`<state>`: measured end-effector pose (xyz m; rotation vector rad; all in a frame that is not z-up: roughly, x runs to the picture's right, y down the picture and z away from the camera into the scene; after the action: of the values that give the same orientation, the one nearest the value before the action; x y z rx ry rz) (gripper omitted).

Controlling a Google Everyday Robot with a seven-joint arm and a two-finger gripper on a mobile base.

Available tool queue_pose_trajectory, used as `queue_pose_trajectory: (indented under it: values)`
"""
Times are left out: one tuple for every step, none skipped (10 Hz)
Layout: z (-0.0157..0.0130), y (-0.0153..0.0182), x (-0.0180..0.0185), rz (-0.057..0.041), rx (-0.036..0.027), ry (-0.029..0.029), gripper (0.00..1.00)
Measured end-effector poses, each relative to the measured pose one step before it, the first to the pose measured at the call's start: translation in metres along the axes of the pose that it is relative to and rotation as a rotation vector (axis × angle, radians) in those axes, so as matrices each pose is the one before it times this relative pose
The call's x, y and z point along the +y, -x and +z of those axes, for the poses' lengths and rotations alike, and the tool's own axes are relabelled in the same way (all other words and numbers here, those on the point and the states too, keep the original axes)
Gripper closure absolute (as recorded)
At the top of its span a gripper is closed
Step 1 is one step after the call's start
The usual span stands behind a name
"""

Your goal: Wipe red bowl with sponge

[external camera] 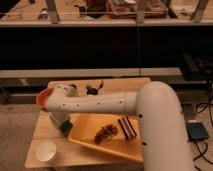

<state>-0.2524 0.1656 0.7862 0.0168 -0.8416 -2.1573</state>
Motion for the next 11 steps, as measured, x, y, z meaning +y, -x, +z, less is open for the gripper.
queue_pose_trajectory:
  values:
    - [-0.02977, -0.00817, 0.00334, 0.02026, 0.03741, -0.01031, 0.90]
    - [-0.02388, -0.00875, 0.00377, 0.01429, 0.02993, -0.00450, 0.90]
    - [-0.02060, -0.01021, 0.00173, 0.01155, 0.02483, -0.00123, 0.90]
    - [-0.02140, -0.01370, 0.00205, 0.01770, 0.02581, -0.00044, 0.90]
    - [-0.02402, -0.02030, 0.00517, 0.03186, 0.03003, 0.00007, 0.90]
    - [-0.01777, -0.01881, 0.00643, 0.03417, 0.02151, 0.00104, 0.90]
    - [-0.01688, -0.02026, 0.00384, 0.03470, 0.01554, -0.00118, 0.90]
    - [-0.01125, -0.01429, 0.00047, 0.02373, 0.01060, -0.00344, 0.90]
    - [-0.00515, -0.00577, 0.00217, 0.01388, 0.00548, 0.00033, 0.90]
    - [-0.00054, 0.00005, 0.00099, 0.00339, 0.00001, 0.00013, 0.90]
    - [0.00003, 0.00002, 0.00015, 0.00033, -0.00002, 0.00040, 0.90]
